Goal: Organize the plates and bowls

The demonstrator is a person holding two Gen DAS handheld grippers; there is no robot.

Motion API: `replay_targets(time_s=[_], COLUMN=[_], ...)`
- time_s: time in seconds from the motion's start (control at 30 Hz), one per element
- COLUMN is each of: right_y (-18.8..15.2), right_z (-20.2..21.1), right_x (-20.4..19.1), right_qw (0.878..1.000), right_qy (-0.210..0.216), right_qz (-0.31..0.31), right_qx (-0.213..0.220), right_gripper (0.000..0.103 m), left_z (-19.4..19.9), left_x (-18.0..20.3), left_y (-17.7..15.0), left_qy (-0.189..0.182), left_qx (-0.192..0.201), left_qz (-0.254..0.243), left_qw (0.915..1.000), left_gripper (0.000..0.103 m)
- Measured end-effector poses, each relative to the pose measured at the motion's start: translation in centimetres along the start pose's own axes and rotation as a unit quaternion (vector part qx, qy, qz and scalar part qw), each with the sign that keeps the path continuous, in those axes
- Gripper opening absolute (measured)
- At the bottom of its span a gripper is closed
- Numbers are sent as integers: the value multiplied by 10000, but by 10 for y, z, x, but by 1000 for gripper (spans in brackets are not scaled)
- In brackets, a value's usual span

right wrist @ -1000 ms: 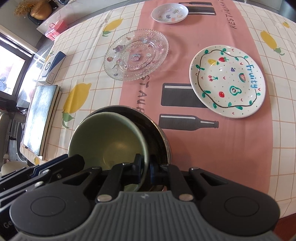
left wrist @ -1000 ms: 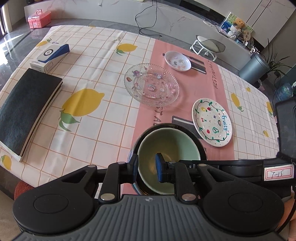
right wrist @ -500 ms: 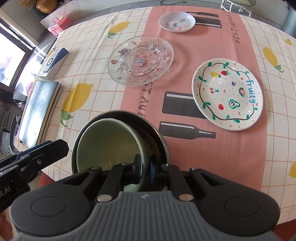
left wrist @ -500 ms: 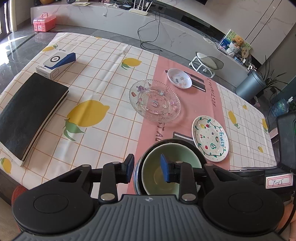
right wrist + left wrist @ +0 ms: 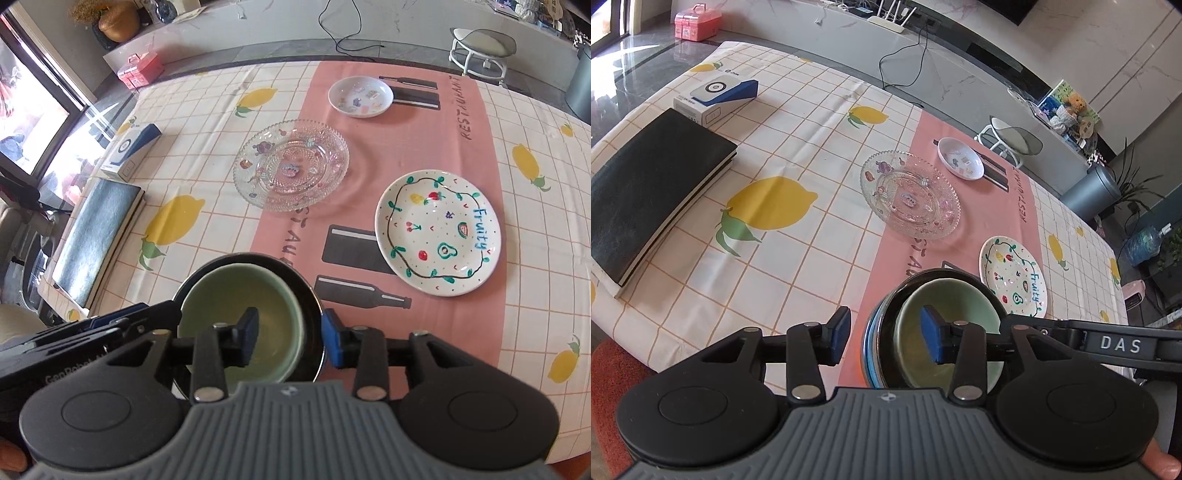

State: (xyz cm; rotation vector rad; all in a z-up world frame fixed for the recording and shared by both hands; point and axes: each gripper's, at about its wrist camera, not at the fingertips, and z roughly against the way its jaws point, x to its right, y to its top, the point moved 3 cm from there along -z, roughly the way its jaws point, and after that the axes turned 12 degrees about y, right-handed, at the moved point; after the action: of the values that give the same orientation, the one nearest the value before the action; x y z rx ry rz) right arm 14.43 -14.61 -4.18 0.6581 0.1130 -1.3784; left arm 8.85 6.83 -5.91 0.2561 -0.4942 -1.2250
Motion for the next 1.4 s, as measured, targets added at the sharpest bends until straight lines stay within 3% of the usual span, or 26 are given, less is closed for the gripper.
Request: replay_targets(time_s=[0.1,0.23,0.5,0.57,0.7,1.1,1.4], right_y=[-7,-26,-55,-57,-55,-22,-12], right_z=[1,-15,-40,-43,-44,-74,-82], right_x=[13,37,63,63,61,31,21], right_qw=[9992,9932,9717,9672,9680,9743,9759], right_qy=[155,508,1114,1249,1158,1088,1112], right_qz=[-312,-1035,-2065,-2194,-2202,-1971,-1878], right_qx=[179,165,268,277,310,103,54], right_gripper=[56,56,55,50,48,47,49], left_z=[-5,-14,-30,-30,-30,-37,-35], left_x=[-8,-15,-14,-14,-14,-36,-38], left_y=[-6,-15,-28,-29,-28,7,16], left_qy=[-243,-462,-523,-470,-336,102,247], left_qx=[-10,-60,-144,-131,-99,35,150], left_qz=[436,845,953,989,888,838,728], left_qw=[9988,9953,9940,9939,9954,9964,9969], left_gripper=[51,52,52,49,40,40,40])
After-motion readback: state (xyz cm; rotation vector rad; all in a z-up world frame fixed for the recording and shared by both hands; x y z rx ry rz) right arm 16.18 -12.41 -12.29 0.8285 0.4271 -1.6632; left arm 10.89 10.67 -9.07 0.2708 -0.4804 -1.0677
